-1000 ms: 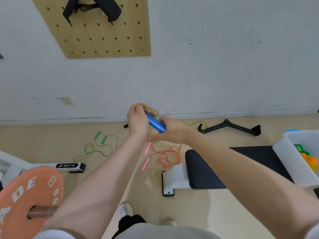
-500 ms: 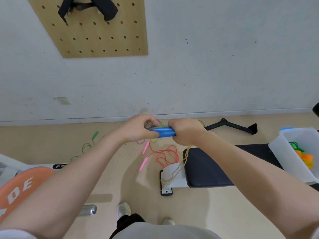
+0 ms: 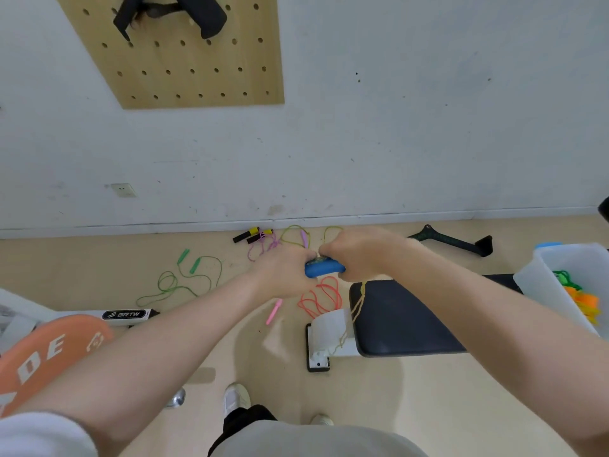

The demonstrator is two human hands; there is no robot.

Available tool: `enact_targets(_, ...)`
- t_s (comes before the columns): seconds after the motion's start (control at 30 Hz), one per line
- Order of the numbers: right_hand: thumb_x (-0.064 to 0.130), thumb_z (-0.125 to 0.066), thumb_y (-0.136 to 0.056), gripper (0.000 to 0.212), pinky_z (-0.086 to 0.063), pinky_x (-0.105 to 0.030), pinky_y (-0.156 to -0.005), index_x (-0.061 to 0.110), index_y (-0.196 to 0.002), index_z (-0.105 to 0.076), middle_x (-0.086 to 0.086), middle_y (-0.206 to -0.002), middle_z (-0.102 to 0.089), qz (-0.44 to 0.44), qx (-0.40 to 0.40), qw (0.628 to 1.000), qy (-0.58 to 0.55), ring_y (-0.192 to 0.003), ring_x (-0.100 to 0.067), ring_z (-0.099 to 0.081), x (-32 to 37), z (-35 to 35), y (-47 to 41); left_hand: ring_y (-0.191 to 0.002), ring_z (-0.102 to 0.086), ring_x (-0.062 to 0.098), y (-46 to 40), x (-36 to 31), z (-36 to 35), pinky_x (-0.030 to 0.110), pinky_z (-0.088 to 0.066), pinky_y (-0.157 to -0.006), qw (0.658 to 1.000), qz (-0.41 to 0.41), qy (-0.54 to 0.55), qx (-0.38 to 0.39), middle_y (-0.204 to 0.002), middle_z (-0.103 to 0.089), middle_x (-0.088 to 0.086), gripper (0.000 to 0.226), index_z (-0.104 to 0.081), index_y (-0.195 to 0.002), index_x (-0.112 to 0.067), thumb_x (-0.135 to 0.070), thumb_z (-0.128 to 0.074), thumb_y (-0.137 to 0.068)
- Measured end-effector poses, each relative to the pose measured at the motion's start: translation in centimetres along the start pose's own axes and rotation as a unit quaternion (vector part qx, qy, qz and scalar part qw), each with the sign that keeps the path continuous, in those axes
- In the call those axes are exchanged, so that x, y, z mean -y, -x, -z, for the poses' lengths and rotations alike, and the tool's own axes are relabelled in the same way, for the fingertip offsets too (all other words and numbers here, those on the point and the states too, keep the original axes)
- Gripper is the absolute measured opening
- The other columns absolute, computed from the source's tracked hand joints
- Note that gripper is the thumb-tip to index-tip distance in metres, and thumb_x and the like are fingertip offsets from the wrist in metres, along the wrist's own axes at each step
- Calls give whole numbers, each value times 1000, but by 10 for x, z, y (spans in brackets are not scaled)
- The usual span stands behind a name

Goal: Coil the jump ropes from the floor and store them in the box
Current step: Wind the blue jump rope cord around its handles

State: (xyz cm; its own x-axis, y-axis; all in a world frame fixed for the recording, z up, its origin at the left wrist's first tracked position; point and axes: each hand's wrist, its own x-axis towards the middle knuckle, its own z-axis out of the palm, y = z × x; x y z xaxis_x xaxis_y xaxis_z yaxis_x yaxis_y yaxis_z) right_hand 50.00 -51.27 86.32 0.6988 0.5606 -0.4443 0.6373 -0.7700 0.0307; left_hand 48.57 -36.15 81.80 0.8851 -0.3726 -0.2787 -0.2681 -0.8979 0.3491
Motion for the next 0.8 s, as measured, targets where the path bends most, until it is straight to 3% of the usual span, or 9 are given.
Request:
enact_targets(0.1, 35, -68, -79, 35, -28, -20, -51, 17, -107, -56, 8, -73, -44, 8, 68, 994, -88, -64, -10, -43, -8, 18, 6, -66, -45, 24, 0, 6, 8, 33, -38, -56, 998, -49, -42, 4, -67, -41, -2, 21, -33, -62, -23, -26, -50, -75)
enact_targets(0.17, 39, -72, -73, 36, -27, -20, -51, 11, -92, -61, 12, -60, -41, 16, 63, 968, -243, -53, -8, -36, -21, 23, 9, -62, -41, 25, 0, 9, 15, 37, -41, -57, 996, -89, -31, -12, -61, -33, -5, 26, -27, -57, -26, -28, -49, -72)
enact_targets(0.23, 35, -70, -72, 32, -28, -18, -51, 5, -75, -58, 12, -51, -35, 52, 67, 875, -477, -49, -7, -31, -35, 15, 10, -60, -38, 24, 5, 9, 21, 36, -38, -57, 992, -119, -14, -29, -60, -31, -6, 34, -25, -58, -28, -21, -53, -76)
enact_targets(0.3, 26, -58, -77, 20, -32, -16, -54, 9, -66, -61, 11, -49, -38, 82, 32, 769, -633, -49, -5, -34, -40, 2, 7, -57, -36, 22, 12, 5, 24, 35, -36, -56, 989, -140, 4, -48, -59, -32, -7, 38, -24, -59, -29, -19, -55, -77)
enact_targets(0.43, 16, -50, -85, 18, -42, -11, -57, 14, -69, -58, 14, -55, -57, 92, -62, 662, -741, -54, -1, -51, -21, -20, -4, -48, -34, 17, 23, 2, 25, 36, -32, -49, 970, -160, 101, -153, -51, -31, -9, 20, -29, -60, -30, -28, -47, -68)
enact_targets(0.5, 13, -48, -94, 23, -39, -11, -52, 15, -72, -56, 15, -49, -51, 37, -95, 691, -716, -51, -2, -45, -4, -27, -10, -56, -44, 26, 21, 4, 30, 36, -37, -54, 975, -94, 78, -186, -54, -38, -8, 13, -46, -68, -18, -28, -54, -72)
enact_targets(0.6, 30, -36, -100, 38, -32, -22, -53, 16, -71, -56, 2, -53, -41, -34, -59, 779, -624, -48, -10, -34, 21, -36, -15, -67, -49, 28, 15, 10, 38, 29, -32, -54, 980, 29, -26, -196, -66, -48, -1, 14, -49, -81, -18, -28, -58, -80)
enact_targets(0.7, 24, -32, -100, 35, -31, -19, -51, 15, -72, -50, 2, -59, -41, -61, -58, 883, -461, -50, -9, -36, 39, -24, -16, -83, -59, 30, 10, 21, 35, 27, -35, -60, 975, 93, -152, -136, -87, -60, 5, 16, -53, -98, -17, -25, -52, -84)
enact_targets(0.8, 13, -41, -91, 32, -30, -19, -45, 14, -60, -36, 2, -55, -35, -22, -48, 944, -326, -50, -13, -34, 50, -9, -16, -96, -62, 29, 10, 25, 29, 28, -38, -67, 966, 122, -221, -60, -105, -62, 9, 23, -56, -107, -15, -20, -49, -86)
